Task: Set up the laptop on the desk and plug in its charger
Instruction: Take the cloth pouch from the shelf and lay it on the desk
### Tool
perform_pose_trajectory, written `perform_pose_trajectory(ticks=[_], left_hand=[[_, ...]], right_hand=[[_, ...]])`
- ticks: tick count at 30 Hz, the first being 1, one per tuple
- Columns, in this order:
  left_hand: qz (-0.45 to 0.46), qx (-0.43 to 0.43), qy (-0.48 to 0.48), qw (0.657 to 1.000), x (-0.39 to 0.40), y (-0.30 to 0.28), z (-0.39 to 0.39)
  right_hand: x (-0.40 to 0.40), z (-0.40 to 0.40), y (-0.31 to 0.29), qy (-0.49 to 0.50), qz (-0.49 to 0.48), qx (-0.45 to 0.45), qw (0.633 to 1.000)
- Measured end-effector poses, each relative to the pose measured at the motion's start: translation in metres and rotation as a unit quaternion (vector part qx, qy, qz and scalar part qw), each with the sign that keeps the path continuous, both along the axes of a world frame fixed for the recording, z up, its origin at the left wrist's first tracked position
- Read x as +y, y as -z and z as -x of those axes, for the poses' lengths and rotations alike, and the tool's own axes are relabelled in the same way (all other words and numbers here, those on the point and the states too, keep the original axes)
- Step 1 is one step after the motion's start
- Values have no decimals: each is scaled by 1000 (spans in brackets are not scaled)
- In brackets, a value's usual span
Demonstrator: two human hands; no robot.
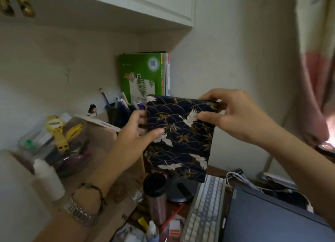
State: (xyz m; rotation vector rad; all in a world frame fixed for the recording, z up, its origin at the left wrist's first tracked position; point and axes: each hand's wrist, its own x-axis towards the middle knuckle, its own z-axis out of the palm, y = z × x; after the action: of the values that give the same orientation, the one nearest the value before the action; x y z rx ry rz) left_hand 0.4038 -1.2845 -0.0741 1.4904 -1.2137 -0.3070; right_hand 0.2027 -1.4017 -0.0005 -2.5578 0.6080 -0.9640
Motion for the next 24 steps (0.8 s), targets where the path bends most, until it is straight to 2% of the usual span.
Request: perform_pose_trajectory(ticks=[5,9,12,15,19,24], left_hand=[[7,133,86,987,-12,50,56],[5,196,110,974,-17,79,101],[-13,243,110,964,-17,101,131],[-40,297,100,949,-18,128,157],[-100,308,87,942,-18,163,183],[-164,244,52,954,-13,210,211]], right_hand=[[-6,56,30,0,-81,18,997],[-10,99,63,15,-168,-78,983],[-3,128,102,-22,-265,-160,951],[10,169,155,-17,-323,-147,935],[22,208,211,19,-355,-69,932],[34,231,262,67,-441,-64,893]])
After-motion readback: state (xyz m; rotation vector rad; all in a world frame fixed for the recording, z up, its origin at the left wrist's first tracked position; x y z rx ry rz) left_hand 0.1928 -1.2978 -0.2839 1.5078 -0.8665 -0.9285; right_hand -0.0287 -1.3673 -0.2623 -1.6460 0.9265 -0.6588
